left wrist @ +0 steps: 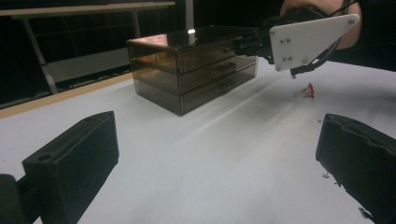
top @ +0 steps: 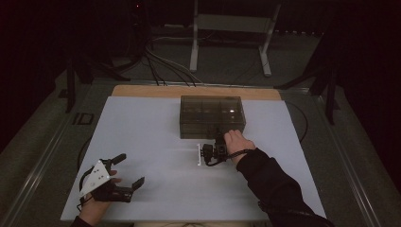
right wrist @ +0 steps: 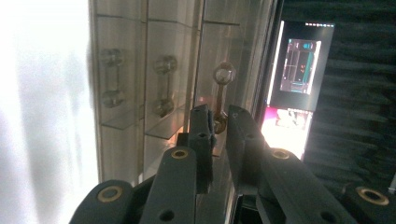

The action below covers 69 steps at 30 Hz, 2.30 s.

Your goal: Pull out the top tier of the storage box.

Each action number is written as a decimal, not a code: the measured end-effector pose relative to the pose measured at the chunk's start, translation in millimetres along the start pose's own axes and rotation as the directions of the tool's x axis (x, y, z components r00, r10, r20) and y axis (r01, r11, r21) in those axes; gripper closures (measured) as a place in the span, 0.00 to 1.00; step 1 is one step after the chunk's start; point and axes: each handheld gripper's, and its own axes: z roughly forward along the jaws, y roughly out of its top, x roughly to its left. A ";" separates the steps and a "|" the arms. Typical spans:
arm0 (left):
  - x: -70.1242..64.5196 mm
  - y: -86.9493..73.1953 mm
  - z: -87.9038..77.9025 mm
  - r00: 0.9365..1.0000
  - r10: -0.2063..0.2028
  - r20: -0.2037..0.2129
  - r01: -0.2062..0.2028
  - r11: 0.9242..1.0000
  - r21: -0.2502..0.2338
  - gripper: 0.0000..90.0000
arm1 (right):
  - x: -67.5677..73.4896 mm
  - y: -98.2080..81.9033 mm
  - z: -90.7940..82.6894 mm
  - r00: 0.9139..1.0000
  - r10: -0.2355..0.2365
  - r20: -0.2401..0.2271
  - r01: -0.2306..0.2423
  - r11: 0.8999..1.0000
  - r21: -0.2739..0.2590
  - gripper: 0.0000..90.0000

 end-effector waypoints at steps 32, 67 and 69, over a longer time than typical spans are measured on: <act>-0.3 -0.1 0.7 1.000 0.000 0.000 0.000 1.000 0.006 0.00 | 0.2 -7.5 -12.4 0.999 -0.032 -0.022 0.031 0.998 -0.052 0.89; 0.2 -1.0 1.1 1.000 -0.002 -0.006 0.002 1.000 0.017 0.00 | -55.8 -69.9 -15.1 0.720 0.336 -0.607 -0.514 0.846 -0.142 0.04; 0.2 -0.9 0.9 1.000 -0.001 -0.007 0.002 1.000 0.016 0.00 | -60.5 -74.8 -14.3 0.671 0.351 -0.653 -0.572 0.806 -0.155 0.05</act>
